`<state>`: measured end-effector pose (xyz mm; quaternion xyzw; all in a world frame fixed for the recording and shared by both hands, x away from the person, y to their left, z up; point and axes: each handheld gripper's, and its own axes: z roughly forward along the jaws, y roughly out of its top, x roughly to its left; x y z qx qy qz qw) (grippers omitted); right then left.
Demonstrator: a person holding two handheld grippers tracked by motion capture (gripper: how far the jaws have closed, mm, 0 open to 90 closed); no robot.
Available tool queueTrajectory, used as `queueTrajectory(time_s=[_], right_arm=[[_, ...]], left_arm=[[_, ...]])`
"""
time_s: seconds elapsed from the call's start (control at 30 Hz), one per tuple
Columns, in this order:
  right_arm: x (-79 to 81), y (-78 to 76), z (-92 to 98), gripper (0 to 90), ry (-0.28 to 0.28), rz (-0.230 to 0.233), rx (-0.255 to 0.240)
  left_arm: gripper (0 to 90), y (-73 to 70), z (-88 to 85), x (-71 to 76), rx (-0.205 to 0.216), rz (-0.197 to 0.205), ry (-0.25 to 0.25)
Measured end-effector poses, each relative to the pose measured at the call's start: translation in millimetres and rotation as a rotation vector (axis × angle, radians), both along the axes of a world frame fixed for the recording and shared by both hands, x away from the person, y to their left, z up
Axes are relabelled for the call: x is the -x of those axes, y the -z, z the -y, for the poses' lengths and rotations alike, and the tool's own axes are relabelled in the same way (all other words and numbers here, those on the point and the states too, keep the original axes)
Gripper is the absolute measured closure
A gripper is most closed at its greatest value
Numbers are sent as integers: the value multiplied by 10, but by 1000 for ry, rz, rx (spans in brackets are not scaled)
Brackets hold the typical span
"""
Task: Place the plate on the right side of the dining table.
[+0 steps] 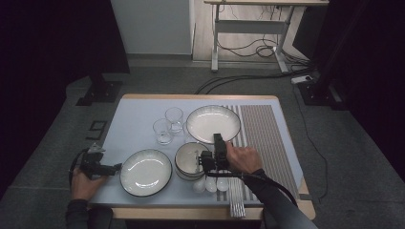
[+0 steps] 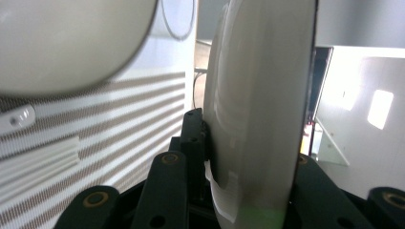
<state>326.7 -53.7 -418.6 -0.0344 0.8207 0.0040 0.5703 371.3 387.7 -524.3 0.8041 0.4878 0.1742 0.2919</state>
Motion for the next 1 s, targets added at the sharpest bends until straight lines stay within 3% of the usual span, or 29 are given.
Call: queueTrajectory(time_s=[0.63,1.0], right_arm=[[-122,76,556,732,125,15,8],[-190,236,799,732,181,9,22]], left_arm=[[0,0,0,0,0,0,0],[0,0,0,0,0,0,0]])
